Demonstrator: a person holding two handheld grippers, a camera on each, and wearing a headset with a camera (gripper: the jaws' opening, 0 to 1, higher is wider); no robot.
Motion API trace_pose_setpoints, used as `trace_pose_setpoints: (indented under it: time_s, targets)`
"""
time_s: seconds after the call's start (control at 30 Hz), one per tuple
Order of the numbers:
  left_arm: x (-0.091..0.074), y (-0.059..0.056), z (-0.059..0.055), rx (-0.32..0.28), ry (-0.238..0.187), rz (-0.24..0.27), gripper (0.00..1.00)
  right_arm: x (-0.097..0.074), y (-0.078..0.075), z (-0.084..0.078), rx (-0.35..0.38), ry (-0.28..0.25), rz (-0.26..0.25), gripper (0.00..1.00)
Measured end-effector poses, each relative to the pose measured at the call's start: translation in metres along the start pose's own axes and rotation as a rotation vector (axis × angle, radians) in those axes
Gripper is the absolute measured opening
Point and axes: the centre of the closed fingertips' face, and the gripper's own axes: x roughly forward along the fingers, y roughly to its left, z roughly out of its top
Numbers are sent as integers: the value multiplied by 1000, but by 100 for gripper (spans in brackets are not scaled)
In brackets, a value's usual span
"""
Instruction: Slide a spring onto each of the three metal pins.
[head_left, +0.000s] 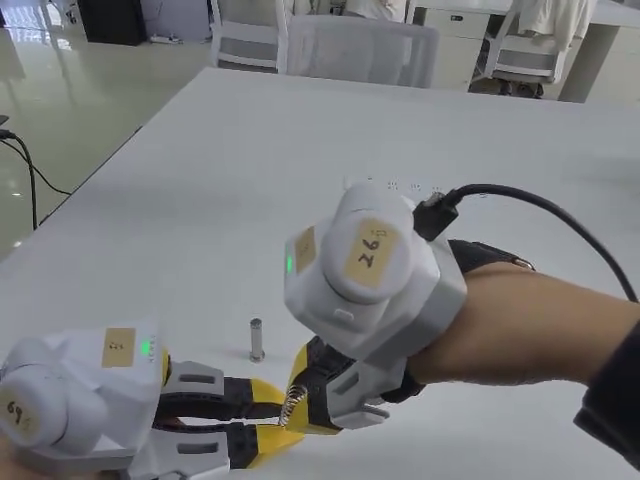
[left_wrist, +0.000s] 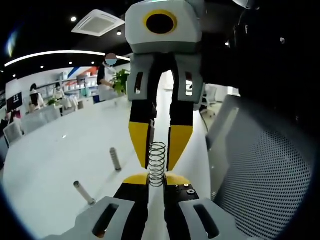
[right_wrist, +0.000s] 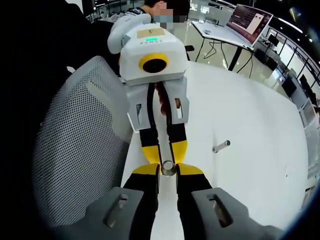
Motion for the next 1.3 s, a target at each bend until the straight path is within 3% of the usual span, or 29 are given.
trace_pose_setpoints:
  time_s: [0.77,1.3]
  targets:
    - [4,-7,-4,6,59,-27,2,6,4,-6,10,44,11,9]
    - [4,-4,-7,0,61,-24,2,8,3,-9,36,50,11,8]
